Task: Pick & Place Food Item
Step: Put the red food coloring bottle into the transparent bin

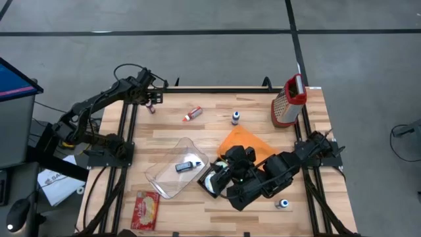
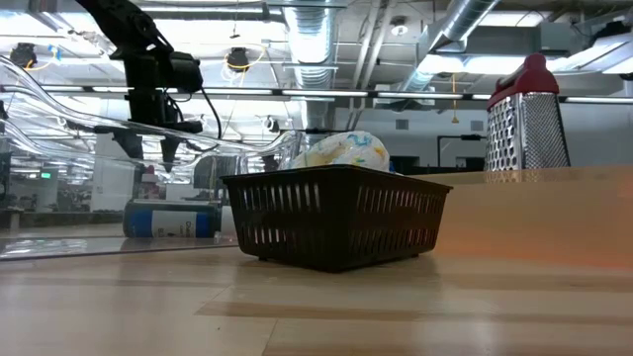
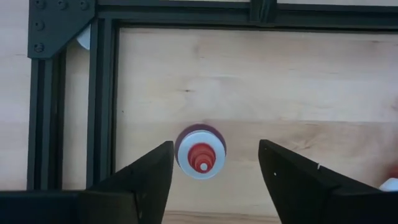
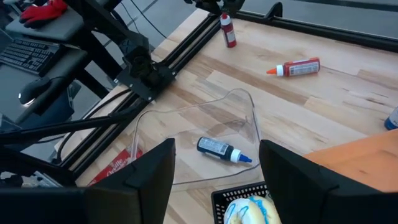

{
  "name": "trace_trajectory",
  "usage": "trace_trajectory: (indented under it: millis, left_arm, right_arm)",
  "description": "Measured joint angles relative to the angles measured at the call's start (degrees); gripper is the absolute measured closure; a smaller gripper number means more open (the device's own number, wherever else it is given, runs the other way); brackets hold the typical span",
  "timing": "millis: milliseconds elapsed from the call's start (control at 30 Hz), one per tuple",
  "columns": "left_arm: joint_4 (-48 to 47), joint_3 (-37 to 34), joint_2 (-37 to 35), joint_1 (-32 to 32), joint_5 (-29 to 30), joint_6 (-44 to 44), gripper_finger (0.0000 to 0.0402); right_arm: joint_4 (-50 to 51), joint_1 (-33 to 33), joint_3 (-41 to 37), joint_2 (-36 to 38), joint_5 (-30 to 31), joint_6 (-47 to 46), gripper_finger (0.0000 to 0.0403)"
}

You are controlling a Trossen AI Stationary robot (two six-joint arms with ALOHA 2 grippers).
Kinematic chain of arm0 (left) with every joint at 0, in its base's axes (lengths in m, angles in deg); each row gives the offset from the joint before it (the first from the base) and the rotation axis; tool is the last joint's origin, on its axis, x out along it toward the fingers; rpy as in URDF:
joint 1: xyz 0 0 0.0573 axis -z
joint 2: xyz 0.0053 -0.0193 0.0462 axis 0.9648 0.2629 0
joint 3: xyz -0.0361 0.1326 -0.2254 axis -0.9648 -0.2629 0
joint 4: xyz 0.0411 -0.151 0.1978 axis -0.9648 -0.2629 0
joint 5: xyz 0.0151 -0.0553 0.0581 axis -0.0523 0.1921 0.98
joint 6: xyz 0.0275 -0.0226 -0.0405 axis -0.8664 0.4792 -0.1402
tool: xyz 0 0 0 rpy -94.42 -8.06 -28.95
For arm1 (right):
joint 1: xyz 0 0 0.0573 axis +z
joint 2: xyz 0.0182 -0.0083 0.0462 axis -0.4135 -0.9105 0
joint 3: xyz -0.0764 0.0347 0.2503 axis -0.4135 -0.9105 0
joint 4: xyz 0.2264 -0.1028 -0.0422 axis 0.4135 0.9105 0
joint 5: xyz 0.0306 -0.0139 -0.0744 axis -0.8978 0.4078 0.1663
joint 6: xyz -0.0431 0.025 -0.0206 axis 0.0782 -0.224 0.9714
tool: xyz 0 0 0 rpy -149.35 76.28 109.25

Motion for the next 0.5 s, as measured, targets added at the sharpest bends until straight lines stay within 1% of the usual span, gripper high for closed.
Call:
trace_trajectory:
  millis: [233,500]
  left_arm:
    - [-0.47,0.0,0.0,0.44,0.04,2.97,0.0195]
    - [-0.31,0.0,0.0,0.44,0.11,4.09,0.0252]
  right_arm:
    - [0.0,0.68,0.0,0.0,1.86,-0.44,0.0179]
    - [0.02,1.48,0.0,-0.02,2.07,-0.44,0.0179]
